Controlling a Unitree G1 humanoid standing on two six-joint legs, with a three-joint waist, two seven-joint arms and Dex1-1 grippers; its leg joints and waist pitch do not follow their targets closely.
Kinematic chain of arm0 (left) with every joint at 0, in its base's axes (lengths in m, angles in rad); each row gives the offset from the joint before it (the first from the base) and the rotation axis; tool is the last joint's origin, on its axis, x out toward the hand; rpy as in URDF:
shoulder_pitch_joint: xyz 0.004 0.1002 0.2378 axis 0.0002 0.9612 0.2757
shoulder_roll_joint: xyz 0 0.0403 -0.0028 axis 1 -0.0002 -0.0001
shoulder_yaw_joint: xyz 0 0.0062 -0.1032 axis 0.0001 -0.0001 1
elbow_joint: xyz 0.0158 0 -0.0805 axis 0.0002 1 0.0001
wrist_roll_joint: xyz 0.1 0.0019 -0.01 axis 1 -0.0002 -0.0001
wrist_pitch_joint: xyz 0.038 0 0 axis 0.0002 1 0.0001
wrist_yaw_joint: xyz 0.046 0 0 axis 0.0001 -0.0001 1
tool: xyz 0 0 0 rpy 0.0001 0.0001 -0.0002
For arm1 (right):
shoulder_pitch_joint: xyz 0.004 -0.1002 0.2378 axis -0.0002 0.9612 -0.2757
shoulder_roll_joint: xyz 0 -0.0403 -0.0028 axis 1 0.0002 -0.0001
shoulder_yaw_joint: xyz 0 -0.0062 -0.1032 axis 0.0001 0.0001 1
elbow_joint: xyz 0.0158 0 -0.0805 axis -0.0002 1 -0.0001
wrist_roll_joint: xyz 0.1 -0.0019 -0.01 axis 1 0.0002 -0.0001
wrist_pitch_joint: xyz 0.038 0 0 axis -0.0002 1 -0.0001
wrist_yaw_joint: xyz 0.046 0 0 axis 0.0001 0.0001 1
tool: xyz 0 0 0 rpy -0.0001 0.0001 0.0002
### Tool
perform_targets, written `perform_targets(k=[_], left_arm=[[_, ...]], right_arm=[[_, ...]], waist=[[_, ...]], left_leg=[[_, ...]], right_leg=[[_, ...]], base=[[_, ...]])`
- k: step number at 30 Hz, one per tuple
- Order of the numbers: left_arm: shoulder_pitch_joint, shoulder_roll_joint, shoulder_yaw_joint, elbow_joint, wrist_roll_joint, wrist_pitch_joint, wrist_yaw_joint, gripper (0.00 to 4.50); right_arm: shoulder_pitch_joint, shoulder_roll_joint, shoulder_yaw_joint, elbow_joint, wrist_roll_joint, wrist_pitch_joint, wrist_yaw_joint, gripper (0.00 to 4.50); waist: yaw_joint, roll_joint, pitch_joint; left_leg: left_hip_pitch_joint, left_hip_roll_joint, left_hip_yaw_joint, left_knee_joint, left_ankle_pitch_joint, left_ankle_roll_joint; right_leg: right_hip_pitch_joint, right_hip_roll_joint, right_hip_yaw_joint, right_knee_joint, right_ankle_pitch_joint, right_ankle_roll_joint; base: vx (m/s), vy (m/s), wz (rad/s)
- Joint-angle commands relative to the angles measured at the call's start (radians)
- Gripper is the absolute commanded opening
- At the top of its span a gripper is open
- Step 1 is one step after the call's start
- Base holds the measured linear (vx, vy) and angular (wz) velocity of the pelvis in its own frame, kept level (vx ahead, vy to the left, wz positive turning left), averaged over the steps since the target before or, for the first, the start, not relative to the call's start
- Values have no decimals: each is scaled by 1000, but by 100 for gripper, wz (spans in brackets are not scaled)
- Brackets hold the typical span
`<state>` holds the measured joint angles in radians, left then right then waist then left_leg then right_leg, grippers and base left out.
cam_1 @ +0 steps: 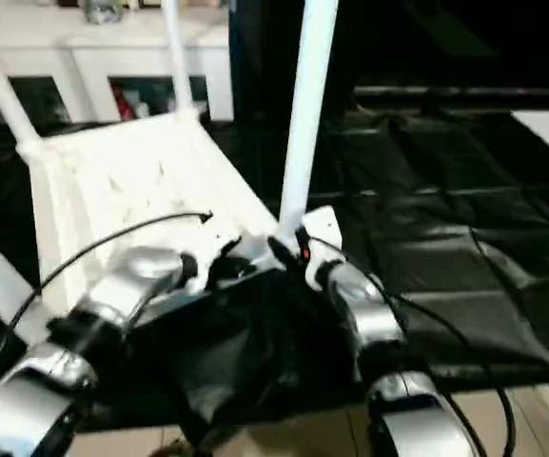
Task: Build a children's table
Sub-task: Rotate leg to tighten
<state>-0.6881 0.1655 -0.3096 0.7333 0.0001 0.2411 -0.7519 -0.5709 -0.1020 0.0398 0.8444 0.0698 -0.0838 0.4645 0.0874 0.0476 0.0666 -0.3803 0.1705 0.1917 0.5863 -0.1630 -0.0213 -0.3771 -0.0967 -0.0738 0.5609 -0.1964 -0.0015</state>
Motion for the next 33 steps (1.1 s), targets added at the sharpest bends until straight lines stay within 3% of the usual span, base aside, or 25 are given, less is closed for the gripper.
perform_targets(k=[1, 3, 5, 8, 9, 10, 11, 12, 13, 14, 15, 16, 17, 18, 19, 20, 21, 22, 24, 25, 27, 28, 29, 33], left_arm=[[-33, -42, 3, 2, -4, -55, 16, 0], [-23, -28, -1, -6, -7, -71, -22, 0], [-5, 0, -7, -26, -12, -86, -82, 0], [10, 25, -10, -44, -21, -101, -142, 0], [20, 50, -15, -55, -30, -116, -203, 0], [30, 69, -21, -70, -40, -121, -252, 0], [36, 79, -23, -79, -46, -122, -279, 0], [38, 84, -25, -83, -47, -121, -288, 0], [48, 112, -37, -102, -49, -122, -343, 0], [53, 126, -41, -110, -48, -126, -373, 0], [58, 146, -47, -120, -48, -130, -408, 0], [61, 157, -51, -126, -47, -132, -428, 0], [62, 169, -51, -130, -48, -132, -445, 0], [61, 174, -51, -130, -47, -132, -450, 0], [60, 184, -49, -131, -46, -134, -462, 0], [60, 184, -49, -131, -46, -134, -462, 0], [58, 193, -47, -131, -43, -136, -478, 0], [56, 195, -44, -129, -41, -138, -482, 0], [55, 196, -42, -128, -40, -139, -485, 0], [55, 198, -41, -129, -38, -140, -486, 0], [54, 198, -40, -128, -38, -141, -488, 0], [53, 199, -39, -129, -38, -141, -492, 0], [53, 200, -39, -130, -38, -141, -494, 0], [52, 202, -39, -130, -39, -141, -501, 0]], right_arm=[[3, 66, 72, -25, 0, -41, 108, 355], [7, 40, 76, -38, 9, -41, 166, 368], [16, -11, 86, -59, 19, -46, 272, 368], [23, -59, 97, -77, 24, -58, 361, 368], [23, -93, 96, -90, 36, -60, 426, 368], [22, -115, 94, -99, 47, -59, 470, 368], [22, -127, 93, -103, 52, -59, 492, 368], [22, -131, 93, -105, 54, -56, 501, 368], [21, -153, 94, -114, 61, -45, 549, 368], [20, -163, 93, -118, 62, -39, 576, 368], [20, -176, 95, -122, 63, -28, 608, 368], [19, -184, 96, -124, 64, -22, 627, 368], [17, -194, 96, -121, 63, -23, 642, 368], [16, -197, 96, -119, 62, -24, 646, 368], [13, -203, 96, -114, 61, -29, 654, 368], [13, -203, 96, -114, 61, -29, 654, 368], [11, -208, 94, -113, 65, -28, 666, 368], [11, -210, 95, -112, 67, -27, 675, 368], [11, -211, 96, -112, 68, -26, 681, 368], [11, -212, 98, -110, 66, -29, 685, 368], [11, -212, 103, -106, 62, -35, 689, 368], [10, -212, 105, -104, 59, -37, 694, 368], [10, -212, 106, -104, 59, -37, 697, 368], [5, -204, 95, -105, 76, -29, 712, 342]], waist=[[-14, -4, -53], [-15, -6, -48], [-14, -3, -47], [-9, -9, -46], [-9, -12, -44], [-12, -9, -39], [-12, 4, -37], [-9, 17, -35], [47, 37, -35], [72, -4, -53], [48, -67, -69], [71, -83, -66], [105, -56, -68], [111, -43, -69], [109, -26, -86], [95, -22, -90], [94, -23, -95], [94, -24, -96], [88, -21, -87], [84, -20, -84], [78, -17, -81], [76, -7, -81], [71, -11, -78], [69, -11, -81]], left_leg=[[66, 56, -54, -97, -718, -84], [64, 56, -52, -101, -731, -78], [63, 61, -50, -105, -766, -76], [64, 62, -45, -108, -761, -79], [73, 56, -43, -92, -728, -70], [77, 55, -43, -83, -718, -59], [49, 71, -48, -111, -748, -61], [18, 90, -45, -153, -806, -76], [-88, 105, -7, -255, -974, -138], [-13, 79, 51, -230, -811, -94], [63, 60, 28, -143, -643, -92], [70, 33, -17, 39, -251, -4], [-19, 35, -52, -2, 3, 54], [-25, 44, -48, -24, 50, 54], [15, 60, -35, -33, 44, 67], [-1, 59, -28, -25, -1, 79], [-13, 54, -30, -22, 5, 82], [-17, 51, -27, -18, -2, 96], [-17, 52, -26, -24, -95, 88], [-15, 56, -28, -32, -146, 70], [-12, 63, -31, -43, -187, 44], [-9, 66, -33, -49, -209, 28], [-7, 67, -32, -54, -235, 16], [-5, 69, -30, -58, -233, 10]], right_leg=[[-1, -65, 4, -93, -562, -81], [-1, -62, -6, -98, -580, -69], [7, -64, -26, -98, -596, -47], [7, -72, -25, -99, -618, -46], [2, -81, -37, -117, -665, -36], [4, -84, -63, -135, -700, -14], [38, -72, -73, -102, -671, 3], [67, -54, -74, -47, -591, -16], [125, 1, -59, 164, -271, -78], [62, 15, 8, 156, -287, -77], [14, -42, 47, 70, -506, -55], [-31, -172, 104, -93, -830, -76], [54, -157, 105, -43, -590, -111], [51, -124, 77, -24, -449, -132], [8, -58, 53, 20, -138, -187], [12, -41, 49, 45, 51, -251], [23, -39, 48, 55, 122, -264], [20, -35, 43, 56, 191, -275], [18, -42, 41, 41, 105, -275], [20, -46, 40, 32, 14, -267], [22, -48, 40, 23, -80, -249], [20, -49, 40, 19, -114, -245], [19, -48, 42, 14, -130, -243], [20, -52, 43, 11, -115, -248]], base=[[0, 0, 0], [0, 0, 0], [0, 0, 0], [0, 0, 0], [0, 0, 0], [0, 0, 0], [0, 0, 0], [-79, -26, -7], [-79, -26, -7], [-52, -95, 16], [94, -170, 20], [94, -170, 20], [148, -134, -6], [103, -69, 3], [103, -69, 3], [0, 0, 0], [0, 0, 0], [0, 0, 0], [0, 0, 0], [0, 0, 0], [0, 0, 0], [0, 0, 0], [0, 0, 0], [0, 0, 0]])
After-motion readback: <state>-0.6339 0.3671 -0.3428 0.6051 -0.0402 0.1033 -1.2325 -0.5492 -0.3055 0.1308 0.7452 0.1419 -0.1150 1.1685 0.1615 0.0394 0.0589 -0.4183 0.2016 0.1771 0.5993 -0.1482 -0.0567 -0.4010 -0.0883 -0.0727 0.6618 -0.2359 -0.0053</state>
